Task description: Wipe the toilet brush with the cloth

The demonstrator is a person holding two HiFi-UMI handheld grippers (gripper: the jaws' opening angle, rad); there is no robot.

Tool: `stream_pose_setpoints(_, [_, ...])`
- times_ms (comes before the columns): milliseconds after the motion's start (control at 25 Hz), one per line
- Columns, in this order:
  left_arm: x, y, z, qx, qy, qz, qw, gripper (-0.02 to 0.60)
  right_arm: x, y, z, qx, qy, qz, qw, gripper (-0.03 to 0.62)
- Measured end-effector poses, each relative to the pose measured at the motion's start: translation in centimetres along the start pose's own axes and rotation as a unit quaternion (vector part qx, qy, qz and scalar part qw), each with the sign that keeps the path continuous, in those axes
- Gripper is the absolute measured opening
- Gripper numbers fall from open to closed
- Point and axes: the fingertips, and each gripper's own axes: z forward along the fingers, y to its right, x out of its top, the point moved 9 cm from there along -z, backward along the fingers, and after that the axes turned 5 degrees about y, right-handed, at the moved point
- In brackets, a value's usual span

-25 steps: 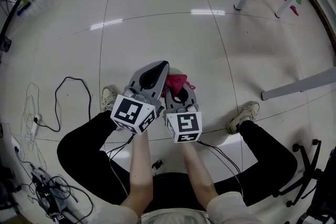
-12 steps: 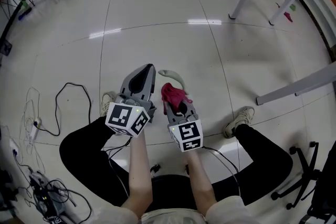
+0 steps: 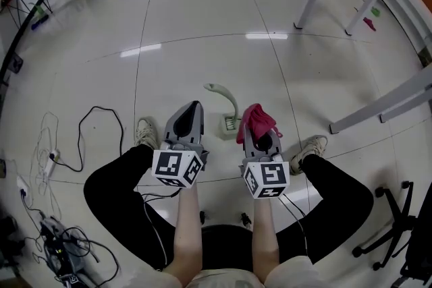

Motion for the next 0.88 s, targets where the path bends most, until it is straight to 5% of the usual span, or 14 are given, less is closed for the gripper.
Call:
stream_pose_setpoints(240, [2.7,4.3,-6.5,-0.013,0.029,0.010,0.9994,0.005,2.2,-1.9,-7.6,0.012,0.053,-0.013,0.998,0.032])
stream_pose_setpoints(440, [4.9,10.4,-16.8,-0.049,0.039,0.013,0.9979,0.005,3.3,-5.6,-18.4,0.028,0.099,-0.026,0.994,0.032])
stream_pose_setpoints(560, [6.8,14.9,-24.6,-0.060,0.039,0.047,0.9963,0.005,4.0,-9.0,-26.7,0.027,0.115,-0.009,0.993,0.032])
stream_pose_setpoints(680, [7.9,17.8,-32.4,-0.047,0.040,0.075,0.9952,0.005,5.3,-13.0,-34.3,0.034,0.120,-0.027,0.992,0.032])
stream_pose_setpoints(800, [7.6,20.3,-39.9,-0.024,0.044,0.049,0.9975,0.005,5.9,-15.9,-41.8,0.044,0.104,-0.053,0.992,0.032])
stream_pose_setpoints(880, [7.3,22.3,-44.1,-0.020,0.042,0.037,0.9982,0.005,4.9,-17.4,-46.1,0.051,0.086,-0.026,0.995,0.032])
